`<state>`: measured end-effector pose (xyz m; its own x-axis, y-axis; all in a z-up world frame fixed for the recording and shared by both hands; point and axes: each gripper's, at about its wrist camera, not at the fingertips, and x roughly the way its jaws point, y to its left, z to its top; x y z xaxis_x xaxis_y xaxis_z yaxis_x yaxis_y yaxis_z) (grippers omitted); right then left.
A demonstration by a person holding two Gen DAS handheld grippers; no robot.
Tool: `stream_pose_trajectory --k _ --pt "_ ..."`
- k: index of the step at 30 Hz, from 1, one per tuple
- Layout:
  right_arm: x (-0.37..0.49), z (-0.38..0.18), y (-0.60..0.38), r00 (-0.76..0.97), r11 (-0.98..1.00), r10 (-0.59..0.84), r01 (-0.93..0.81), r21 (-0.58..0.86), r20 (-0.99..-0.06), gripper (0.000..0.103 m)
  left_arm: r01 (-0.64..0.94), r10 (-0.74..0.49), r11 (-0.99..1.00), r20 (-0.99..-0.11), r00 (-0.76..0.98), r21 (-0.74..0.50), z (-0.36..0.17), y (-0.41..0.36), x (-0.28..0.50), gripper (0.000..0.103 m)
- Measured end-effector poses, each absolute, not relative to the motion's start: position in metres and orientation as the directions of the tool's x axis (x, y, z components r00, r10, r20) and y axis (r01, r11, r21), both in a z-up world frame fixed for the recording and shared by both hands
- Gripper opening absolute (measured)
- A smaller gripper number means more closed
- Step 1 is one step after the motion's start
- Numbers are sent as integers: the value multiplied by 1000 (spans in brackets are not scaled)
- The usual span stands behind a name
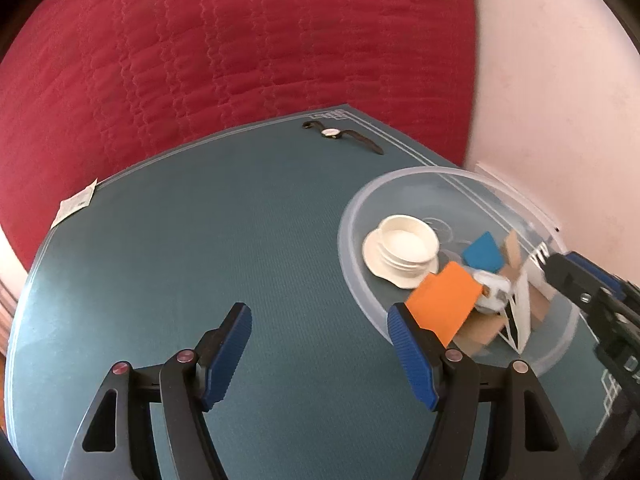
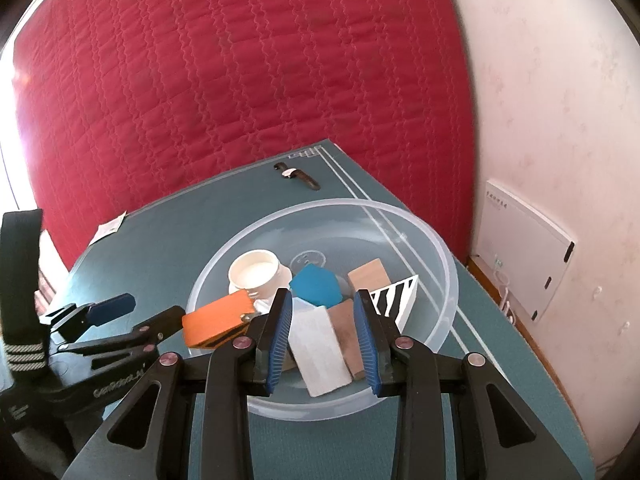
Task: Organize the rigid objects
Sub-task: 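Withdraw both open tools from the container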
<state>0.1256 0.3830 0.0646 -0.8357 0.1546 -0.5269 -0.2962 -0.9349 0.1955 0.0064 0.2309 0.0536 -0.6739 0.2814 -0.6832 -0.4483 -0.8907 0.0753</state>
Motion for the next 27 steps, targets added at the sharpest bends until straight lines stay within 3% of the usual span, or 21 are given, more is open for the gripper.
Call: stream_pose_trajectory --k 12,24,27 --pt "128 66 383 -837 -926 166 -314 210 -521 34 -511 293 -840 -642 -709 182 56 271 28 78" --pt "130 67 383 -835 -919 176 -329 216 -521 34 -547 381 -836 -665 -643 49 64 245 29 81" --pt "132 67 385 -835 -917 179 -333 218 -521 35 -561 384 -825 -662 -643 67 63 249 33 81"
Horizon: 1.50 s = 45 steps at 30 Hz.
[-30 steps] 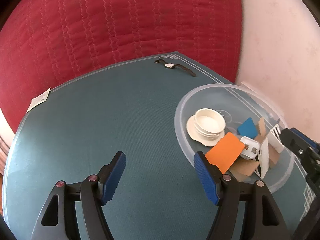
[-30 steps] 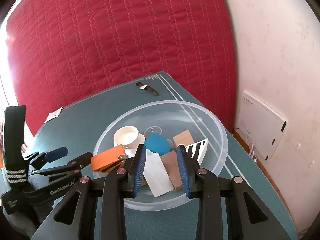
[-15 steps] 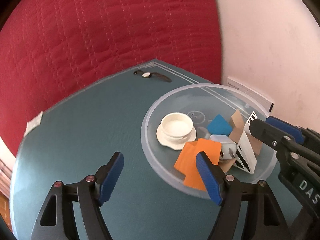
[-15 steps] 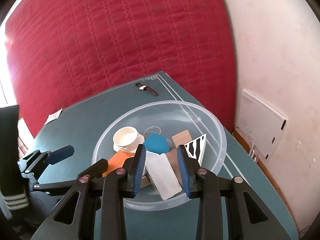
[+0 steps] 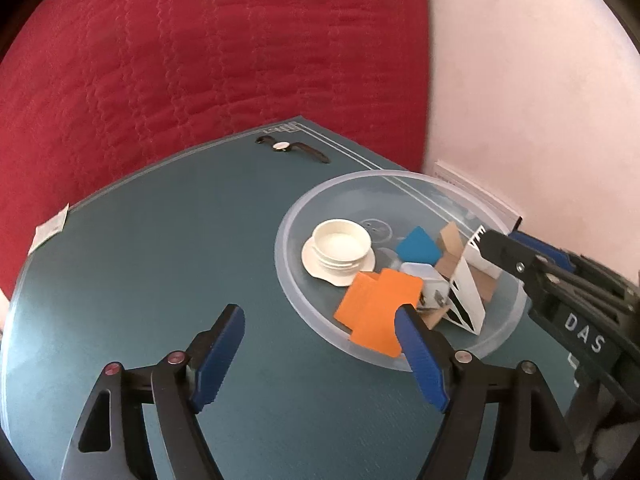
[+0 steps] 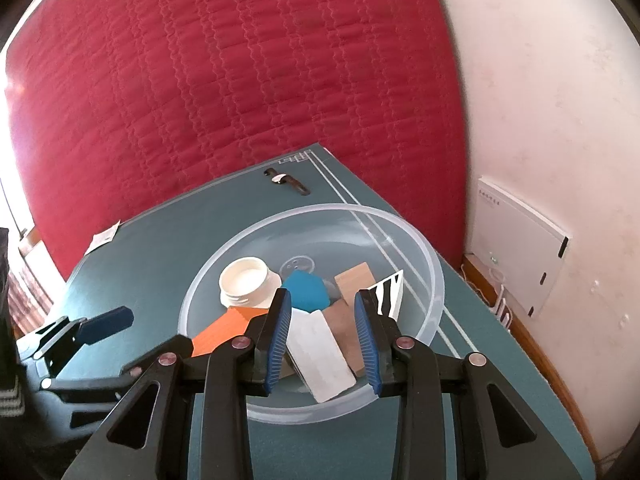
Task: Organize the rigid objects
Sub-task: 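Withdraw both open tools from the container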
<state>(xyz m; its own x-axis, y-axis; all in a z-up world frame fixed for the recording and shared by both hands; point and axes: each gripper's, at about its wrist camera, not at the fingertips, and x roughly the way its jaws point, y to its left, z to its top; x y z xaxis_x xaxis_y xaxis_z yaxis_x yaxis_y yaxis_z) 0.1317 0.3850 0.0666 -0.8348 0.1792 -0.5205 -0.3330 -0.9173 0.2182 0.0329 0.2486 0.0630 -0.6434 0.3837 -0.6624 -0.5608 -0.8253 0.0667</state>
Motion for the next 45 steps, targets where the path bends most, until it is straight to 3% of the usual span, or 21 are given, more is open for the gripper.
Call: stream_pose_trajectory --k 8,14,21,25,35,45 --pt "132 66 384 -836 -916 180 -334 220 -519 35 -529 310 -831 -645 -698 173 52 265 27 88" --pt "132 66 386 -836 -919 179 -330 215 -520 35 -485 286 -868 -688 -667 108 41 258 1 88" --pt "133 66 387 -827 -920 179 -333 208 -533 36 -479 328 -874 -632 -702 79 64 244 16 88" --pt "142 68 386 -828 -915 192 -345 208 -527 54 -449 305 -888 -608 -733 96 71 237 19 97" --pt "158 71 384 -824 -914 205 -354 197 -528 56 -406 273 -905 -560 -782 126 87 224 42 102" --pt "169 74 380 -818 -924 201 -341 172 -539 86 -406 287 -905 -527 -800 124 101 215 62 102"
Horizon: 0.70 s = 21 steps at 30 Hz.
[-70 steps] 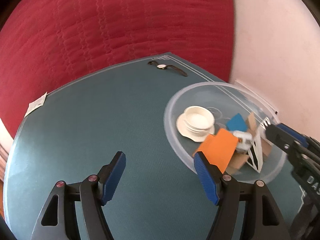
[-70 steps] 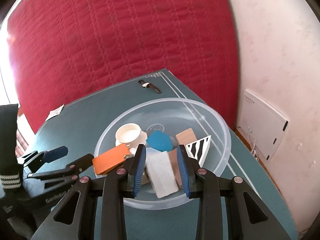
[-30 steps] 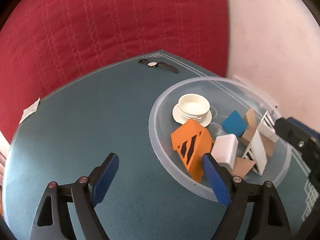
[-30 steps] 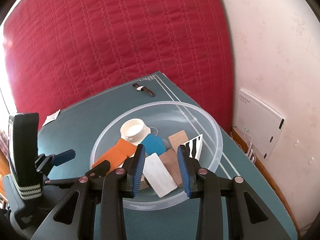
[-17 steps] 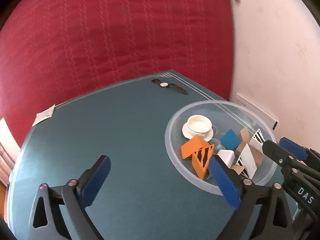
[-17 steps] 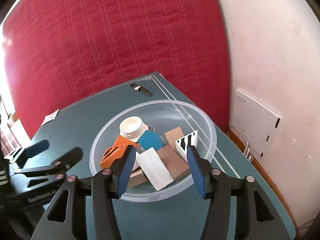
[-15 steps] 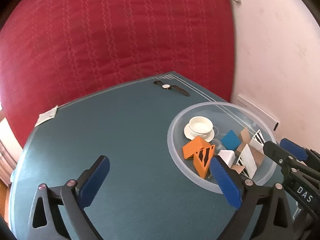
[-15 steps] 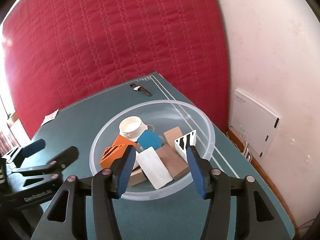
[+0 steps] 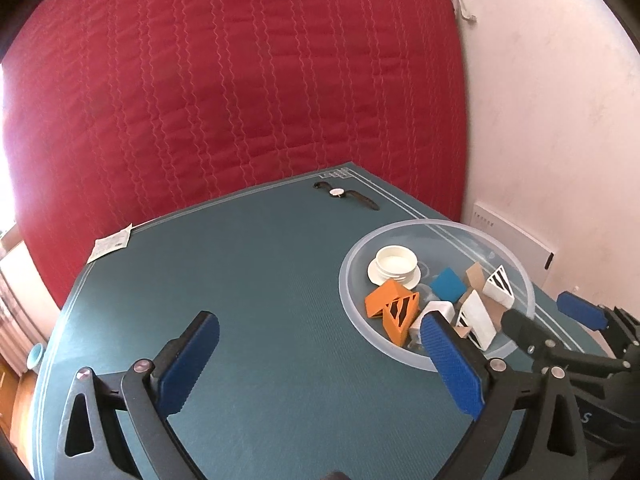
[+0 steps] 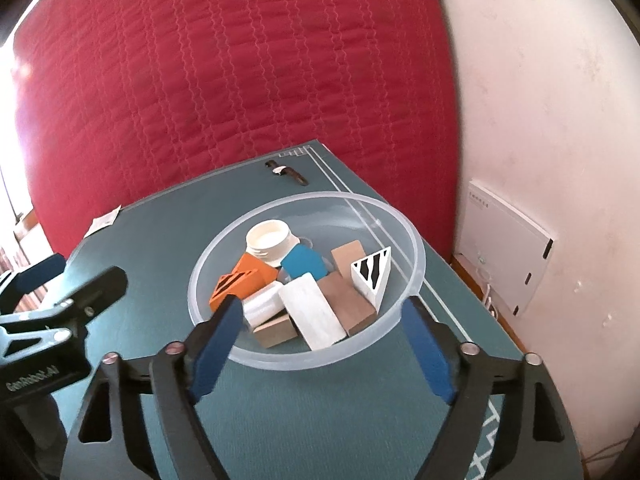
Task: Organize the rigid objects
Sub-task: 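Withdraw both open tools from the container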
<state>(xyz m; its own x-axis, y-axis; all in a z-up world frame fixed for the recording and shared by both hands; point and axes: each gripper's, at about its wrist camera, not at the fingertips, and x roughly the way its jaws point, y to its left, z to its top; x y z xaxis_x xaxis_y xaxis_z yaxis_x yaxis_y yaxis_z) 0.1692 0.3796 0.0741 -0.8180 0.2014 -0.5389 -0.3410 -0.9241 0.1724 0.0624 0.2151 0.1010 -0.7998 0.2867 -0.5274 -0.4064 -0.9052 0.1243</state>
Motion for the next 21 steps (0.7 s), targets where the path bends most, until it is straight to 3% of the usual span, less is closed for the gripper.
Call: stream_pose_trajectory --k 6,21 --pt "173 75 379 -799 -918 227 -367 152 -557 93 -406 281 -905 -540 -793 125 101 215 68 102" --pt "170 72 375 -776 -919 259 -381 101 -575 94 -439 295 -892 -600 -744 105 87 219 72 103"
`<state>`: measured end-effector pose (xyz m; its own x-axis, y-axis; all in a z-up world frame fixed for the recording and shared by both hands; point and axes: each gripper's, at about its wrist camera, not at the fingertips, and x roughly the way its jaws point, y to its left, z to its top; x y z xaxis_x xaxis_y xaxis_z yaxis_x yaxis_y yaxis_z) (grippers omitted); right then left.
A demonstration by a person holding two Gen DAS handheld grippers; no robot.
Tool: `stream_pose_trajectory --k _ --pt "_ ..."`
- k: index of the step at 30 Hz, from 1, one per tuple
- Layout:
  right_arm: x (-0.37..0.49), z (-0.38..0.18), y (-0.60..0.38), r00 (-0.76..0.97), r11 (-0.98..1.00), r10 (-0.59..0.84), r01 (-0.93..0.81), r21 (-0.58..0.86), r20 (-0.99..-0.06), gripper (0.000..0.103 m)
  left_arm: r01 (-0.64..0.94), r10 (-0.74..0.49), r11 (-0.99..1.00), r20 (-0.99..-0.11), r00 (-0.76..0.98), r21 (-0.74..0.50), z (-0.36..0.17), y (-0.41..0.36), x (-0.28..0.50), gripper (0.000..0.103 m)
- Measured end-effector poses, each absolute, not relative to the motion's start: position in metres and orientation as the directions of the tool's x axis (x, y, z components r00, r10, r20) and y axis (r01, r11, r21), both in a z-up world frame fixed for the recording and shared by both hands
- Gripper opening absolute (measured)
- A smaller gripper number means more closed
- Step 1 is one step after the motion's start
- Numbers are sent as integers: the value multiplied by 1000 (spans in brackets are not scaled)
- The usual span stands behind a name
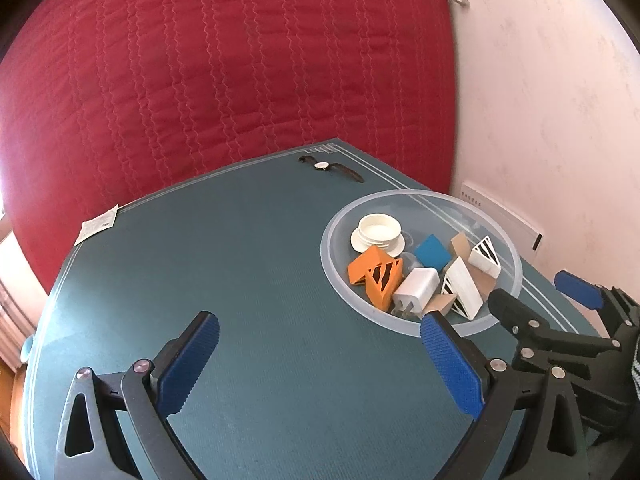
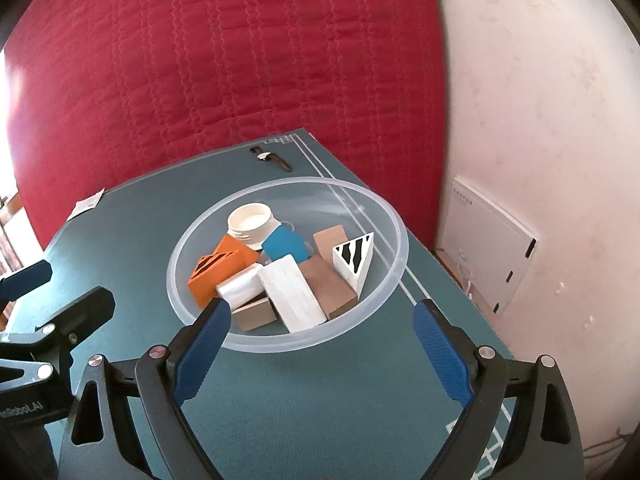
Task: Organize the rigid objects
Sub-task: 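Withdraw both open tools from the container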
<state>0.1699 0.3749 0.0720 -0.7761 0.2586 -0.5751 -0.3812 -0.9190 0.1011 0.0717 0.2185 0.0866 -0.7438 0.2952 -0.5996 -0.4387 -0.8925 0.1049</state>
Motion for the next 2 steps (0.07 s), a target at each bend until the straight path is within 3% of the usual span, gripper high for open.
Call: stream_pose_trajectory --k 2 --pt "169 71 375 -774 -920 252 -378 104 -580 94 -434 289 -895 -608 -740 101 85 217 69 102"
